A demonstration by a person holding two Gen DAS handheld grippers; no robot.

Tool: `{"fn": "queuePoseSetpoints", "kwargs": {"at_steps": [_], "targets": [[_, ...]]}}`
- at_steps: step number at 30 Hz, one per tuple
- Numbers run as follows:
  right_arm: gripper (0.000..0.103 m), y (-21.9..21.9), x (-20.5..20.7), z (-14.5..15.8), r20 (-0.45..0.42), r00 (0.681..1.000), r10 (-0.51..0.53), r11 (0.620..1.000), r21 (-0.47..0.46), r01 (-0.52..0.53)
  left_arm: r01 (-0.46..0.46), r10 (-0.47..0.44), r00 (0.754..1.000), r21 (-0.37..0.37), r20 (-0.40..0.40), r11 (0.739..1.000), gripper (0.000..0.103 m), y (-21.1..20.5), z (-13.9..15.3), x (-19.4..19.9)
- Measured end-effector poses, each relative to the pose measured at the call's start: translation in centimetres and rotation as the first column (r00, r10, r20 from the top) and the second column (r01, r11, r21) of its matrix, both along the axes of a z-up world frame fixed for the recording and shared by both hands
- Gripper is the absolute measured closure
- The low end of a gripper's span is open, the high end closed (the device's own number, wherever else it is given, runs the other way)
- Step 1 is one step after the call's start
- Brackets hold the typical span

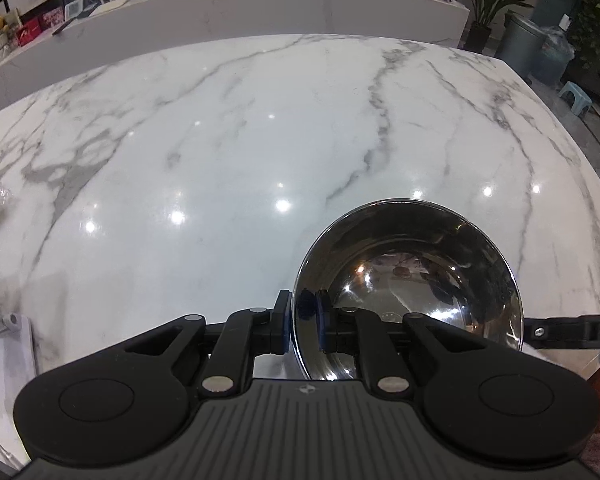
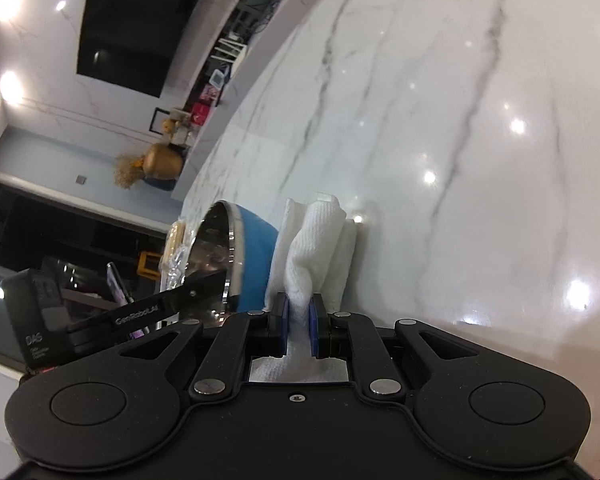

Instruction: Clean bowl

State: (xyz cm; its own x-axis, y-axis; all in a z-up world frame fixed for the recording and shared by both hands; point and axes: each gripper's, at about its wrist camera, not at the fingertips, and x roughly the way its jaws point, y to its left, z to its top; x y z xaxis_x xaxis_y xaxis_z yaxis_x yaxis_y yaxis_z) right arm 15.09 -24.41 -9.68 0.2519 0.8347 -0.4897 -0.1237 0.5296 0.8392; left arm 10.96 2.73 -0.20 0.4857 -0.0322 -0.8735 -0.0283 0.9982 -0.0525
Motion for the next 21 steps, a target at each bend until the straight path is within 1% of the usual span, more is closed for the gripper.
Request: {"fn": "queuePoseSetpoints", "kwargs": {"at_steps": [3,4,5,7,9,12,14,17,19,21], "targets": [[0.093,0.5,-0.2,-0.4,-0.009,1.000,0.000,1.000,-0.019,0.000,-0.023,0.023,1.000,-0.021,-0.003,1.000,0.091,0.3,0.0,-0.1],[0.093,0.6,-0.2,-0.4,-0.010,1.000,-0.005,1.000,-0.019,0.005,-0.032,0.032,0.999,-0.026,-0.007,0.999,0.089,0.4,0.0,-0.2],[0.093,0.7,-0.3,-0.4,-0.011,1.000,-0.009,1.000,-0.018,0.009,-0.046,0.046,0.999,-0.031,-0.014,0.998,0.085,0.5,-0.1,-0.3],[0.093,0.8,-0.4,-0.4,-0.012,1.000,-0.015,1.000,-0.018,0.015,-0.069,0.067,0.997,-0.042,-0.028,0.997,0.081,0.7,-0.2,-0.4],[0.093,0.9,-0.4,-0.4,-0.010,1.000,-0.016,1.000,-0.023,0.016,-0.107,0.104,0.994,-0.069,-0.046,0.992,0.081,1.0,-0.4,-0.7],[0.093,1.2,-0.6,-0.3,-0.006,1.000,-0.021,0.999,-0.037,0.021,-0.152,0.145,0.988,-0.143,-0.059,0.978,0.080,1.2,-0.4,-1.5],[0.093,1.4,-0.8,-0.1,0.002,1.000,-0.024,0.998,-0.052,0.025,-0.161,0.152,0.986,-0.156,-0.069,0.975,0.074,1.2,-0.4,-1.9],[0.093,1.6,-1.0,0.0,0.006,0.999,-0.033,0.998,-0.062,0.033,-0.167,0.154,0.984,-0.169,-0.090,0.971,0.074,1.1,-0.4,-2.2],[0.093,1.7,-1.2,0.0,0.006,0.999,-0.039,0.997,-0.066,0.039,-0.164,0.150,0.984,-0.161,-0.093,0.973,0.075,1.1,-0.4,-2.3],[0.093,1.7,-1.2,0.2,0.011,0.999,-0.040,0.997,-0.070,0.041,-0.153,0.141,0.986,-0.145,-0.091,0.977,0.078,1.1,-0.3,-2.3]]}}
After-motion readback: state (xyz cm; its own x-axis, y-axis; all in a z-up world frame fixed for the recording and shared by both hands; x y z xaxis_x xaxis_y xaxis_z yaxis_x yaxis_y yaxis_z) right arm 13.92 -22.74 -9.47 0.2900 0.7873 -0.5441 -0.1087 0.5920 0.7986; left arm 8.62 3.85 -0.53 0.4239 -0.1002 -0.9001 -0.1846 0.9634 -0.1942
